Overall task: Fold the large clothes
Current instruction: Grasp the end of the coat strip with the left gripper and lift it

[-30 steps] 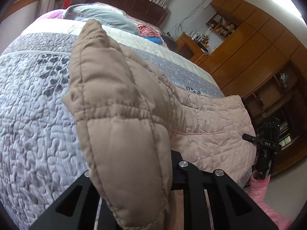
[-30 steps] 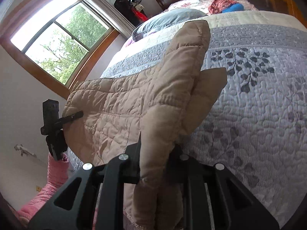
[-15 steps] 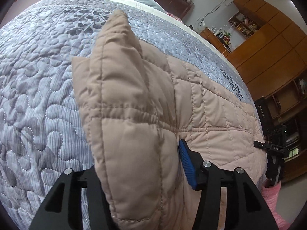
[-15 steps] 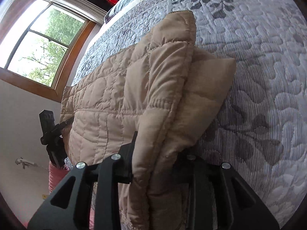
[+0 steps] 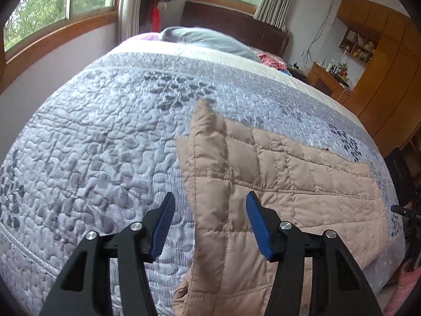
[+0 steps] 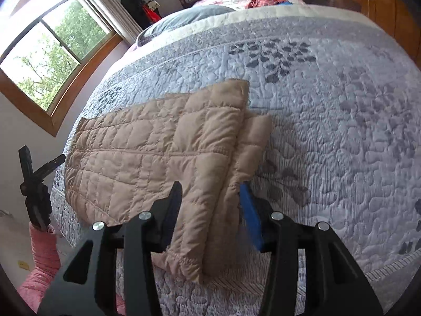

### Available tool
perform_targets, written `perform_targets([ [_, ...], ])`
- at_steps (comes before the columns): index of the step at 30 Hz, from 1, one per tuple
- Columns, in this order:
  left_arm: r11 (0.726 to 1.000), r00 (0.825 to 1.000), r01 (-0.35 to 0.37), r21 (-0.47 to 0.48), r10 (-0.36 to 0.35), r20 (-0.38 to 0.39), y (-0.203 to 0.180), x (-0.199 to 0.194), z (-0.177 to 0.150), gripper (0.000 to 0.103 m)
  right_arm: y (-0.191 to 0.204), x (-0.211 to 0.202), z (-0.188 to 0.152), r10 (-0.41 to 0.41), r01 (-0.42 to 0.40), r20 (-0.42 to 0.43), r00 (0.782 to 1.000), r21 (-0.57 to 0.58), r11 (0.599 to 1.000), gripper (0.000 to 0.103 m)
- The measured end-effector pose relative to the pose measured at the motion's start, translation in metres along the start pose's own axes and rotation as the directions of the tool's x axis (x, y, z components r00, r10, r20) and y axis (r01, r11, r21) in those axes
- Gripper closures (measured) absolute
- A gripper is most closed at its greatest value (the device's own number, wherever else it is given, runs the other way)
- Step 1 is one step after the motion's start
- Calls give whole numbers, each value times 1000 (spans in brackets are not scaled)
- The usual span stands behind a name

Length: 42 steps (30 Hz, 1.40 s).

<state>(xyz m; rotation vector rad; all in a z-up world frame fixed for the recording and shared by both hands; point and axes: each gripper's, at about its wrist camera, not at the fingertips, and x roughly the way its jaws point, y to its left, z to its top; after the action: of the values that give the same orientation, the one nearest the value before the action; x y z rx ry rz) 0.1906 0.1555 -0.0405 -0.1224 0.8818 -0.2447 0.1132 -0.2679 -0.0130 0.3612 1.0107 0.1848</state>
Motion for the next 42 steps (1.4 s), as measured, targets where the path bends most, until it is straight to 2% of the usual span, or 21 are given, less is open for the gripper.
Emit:
perform_targets([
  [4, 997, 998, 54, 60, -55, 21, -24, -17, -6, 47, 30, 1, -7, 41, -44, -30, 999, -85, 995, 68],
  [8, 989, 996, 83, 119, -81, -25, -52, 2, -17, 47, 44, 24, -19, 41, -52, -92, 995, -123, 991, 70],
  [10, 990, 996, 68, 121, -61, -65, -54, 22, -25, 47, 38, 40, -23, 10, -23, -126, 992, -103, 994, 72],
  [13, 990, 993, 63, 126, -50, -109, -48, 48, -36, 47, 21, 63, -34, 5, -15, -176, 984, -57, 998, 82],
  [16, 988, 993, 74, 136, -60, -103, -46, 57, -42, 47, 8, 73, -41, 54, -58, -177, 983, -18, 998, 83],
  [20, 989, 994, 50, 140, -36, -100, -49, 56, -41, 46, 10, 70, -40, 46, -49, -179, 983, -16, 999, 83],
  [23, 992, 995, 43, 115, -32, -92, -48, 43, -39, 46, 18, 60, -37, 24, -30, -174, 985, -35, 999, 78],
  [27, 998, 998, 34, 44, -31, -61, -37, 12, -42, 46, 31, 32, -35, 23, -33, -129, 991, -81, 996, 77],
  [30, 1000, 998, 1, -28, -3, -58, -24, -9, -54, 43, 40, 21, -38, 1, -16, -123, 992, -115, 993, 77],
  [33, 994, 999, 4, -108, -9, -47, -11, -26, -74, 42, 47, 22, -43, -17, -4, -142, 990, -146, 989, 77],
  [36, 970, 996, 47, -237, -62, -58, 3, -30, -98, 42, 46, 34, -47, -46, 18, -175, 984, -158, 987, 77],
  [38, 940, 990, 98, -326, -124, -61, 9, -27, -114, 42, 39, 46, -48, -63, 34, -201, 978, -142, 989, 82],
  [40, 886, 975, 183, -425, -219, -36, 14, -20, -129, 42, 29, 57, -50, -46, 20, -228, 973, -115, 993, 83],
  [42, 830, 960, 245, -501, -280, 7, 19, -12, -137, 42, 22, 64, -49, -17, -5, -245, 969, -89, 996, 83],
])
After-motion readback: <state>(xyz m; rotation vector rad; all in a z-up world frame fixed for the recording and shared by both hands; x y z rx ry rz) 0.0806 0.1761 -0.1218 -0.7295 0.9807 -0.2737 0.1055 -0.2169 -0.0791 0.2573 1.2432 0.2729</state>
